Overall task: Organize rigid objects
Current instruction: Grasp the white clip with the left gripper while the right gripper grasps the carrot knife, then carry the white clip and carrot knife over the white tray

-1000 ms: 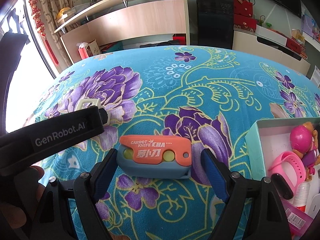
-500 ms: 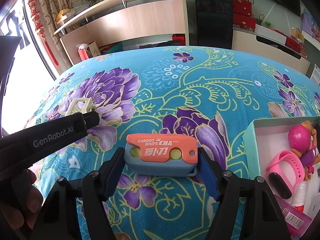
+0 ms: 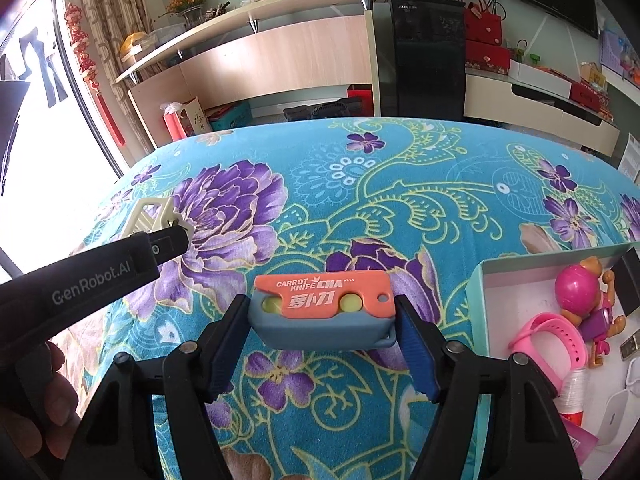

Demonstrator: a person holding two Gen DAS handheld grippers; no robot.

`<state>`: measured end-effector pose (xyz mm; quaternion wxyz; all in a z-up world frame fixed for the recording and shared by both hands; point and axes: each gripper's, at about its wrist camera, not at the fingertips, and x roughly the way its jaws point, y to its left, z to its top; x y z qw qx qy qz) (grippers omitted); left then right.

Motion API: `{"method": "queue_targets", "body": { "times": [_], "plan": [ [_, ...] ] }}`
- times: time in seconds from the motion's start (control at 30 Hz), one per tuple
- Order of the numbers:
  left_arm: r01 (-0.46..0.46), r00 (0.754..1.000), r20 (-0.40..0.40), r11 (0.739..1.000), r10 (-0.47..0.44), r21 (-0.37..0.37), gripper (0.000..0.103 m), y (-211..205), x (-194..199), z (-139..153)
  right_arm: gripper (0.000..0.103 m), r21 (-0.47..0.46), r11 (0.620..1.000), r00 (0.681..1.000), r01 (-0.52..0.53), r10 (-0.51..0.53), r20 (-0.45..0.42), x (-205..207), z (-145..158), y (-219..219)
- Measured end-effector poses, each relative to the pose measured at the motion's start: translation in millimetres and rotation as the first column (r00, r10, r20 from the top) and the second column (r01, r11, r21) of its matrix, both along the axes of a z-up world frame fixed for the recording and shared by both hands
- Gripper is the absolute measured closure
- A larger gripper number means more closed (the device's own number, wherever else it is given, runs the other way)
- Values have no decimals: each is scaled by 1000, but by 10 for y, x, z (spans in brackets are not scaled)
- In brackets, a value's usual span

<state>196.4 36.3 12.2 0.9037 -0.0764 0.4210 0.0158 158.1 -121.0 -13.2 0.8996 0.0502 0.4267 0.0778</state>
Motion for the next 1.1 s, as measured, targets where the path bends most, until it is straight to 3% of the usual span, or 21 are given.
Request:
{"method": "queue_targets", "body": {
  "times": [0.3,0.53,0.83,1.1],
  "plan": [
    [1,996,85,1000,-2,8,55,-23,-205,323,31,12,999,995,50,-51,90,-178,357,-249],
    [32,992,121,999,-36,30,55,-180,-346,461,31,17,992,987,124,-125,102,-320,512,-581],
    [155,977,143,987,-159,42,55,-653,-436,564,31,13,964,962,265,-265,60,-434,545,-1159],
    [306,940,141,950,-312,65,55,-1274,-500,573,31,6,927,926,374,-374,47,-560,548,-1664]
  ]
}}
